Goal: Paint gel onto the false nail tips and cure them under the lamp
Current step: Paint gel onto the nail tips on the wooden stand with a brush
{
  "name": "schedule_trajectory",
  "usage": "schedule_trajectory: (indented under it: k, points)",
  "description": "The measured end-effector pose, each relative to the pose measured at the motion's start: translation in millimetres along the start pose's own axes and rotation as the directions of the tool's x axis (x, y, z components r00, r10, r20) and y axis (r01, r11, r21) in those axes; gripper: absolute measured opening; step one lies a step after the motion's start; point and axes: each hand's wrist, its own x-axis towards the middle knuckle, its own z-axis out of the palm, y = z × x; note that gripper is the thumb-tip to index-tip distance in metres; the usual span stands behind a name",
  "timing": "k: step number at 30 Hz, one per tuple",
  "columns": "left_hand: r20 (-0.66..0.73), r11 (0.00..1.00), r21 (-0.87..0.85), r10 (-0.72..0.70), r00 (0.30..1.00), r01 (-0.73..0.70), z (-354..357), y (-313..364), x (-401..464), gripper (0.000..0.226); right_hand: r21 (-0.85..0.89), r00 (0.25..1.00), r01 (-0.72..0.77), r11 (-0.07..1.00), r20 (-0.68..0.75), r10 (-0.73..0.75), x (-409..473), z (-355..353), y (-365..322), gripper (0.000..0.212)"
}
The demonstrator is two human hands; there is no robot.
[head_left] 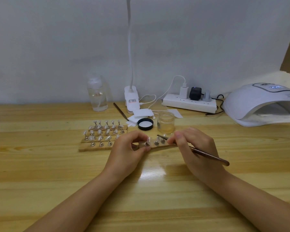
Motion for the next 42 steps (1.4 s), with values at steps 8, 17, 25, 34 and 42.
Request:
schedule_trajectory:
  k: [8, 17, 25, 34, 42]
  points:
    - [0.002, 1.0, -0.005, -0.002, 1.0, 0.002, -0.4, 0.0, -0.4, 0.03, 0.012, 0.999, -0.017, 1.0, -0.05, 0.017, 0.2, -5.7, 0.9, 0.04]
    - [-0.005, 1.0, -0.025, -0.002, 1.0, 0.002, 0.2, -1.4, -0.1, 0.034, 0.021, 0.997, -0.055, 0.998, -0.053, 0.056, -1.8, -7.7, 3.3, 0.047]
    - [0.0, 1.0, -0.018, -0.001, 1.0, 0.001, 0.2, -1.3, 0.2, 0.034, -0.008, 0.998, -0.043, 0.999, -0.043, 0.043, -0.4, -10.8, 6.3, 0.048]
    - [0.002, 0.999, -0.028, -0.017, 1.0, 0.017, 0.7, -3.3, 1.0, 0.033, -0.009, 0.999, -0.05, 0.999, 0.013, 0.05, 5.0, -25.5, 18.9, 0.045]
    - [-0.003, 0.999, -0.037, -0.029, 1.0, 0.029, 0.5, -2.3, 0.5, 0.033, -0.002, 0.999, -0.031, 1.0, -0.03, 0.031, 4.9, -24.3, 19.4, 0.044]
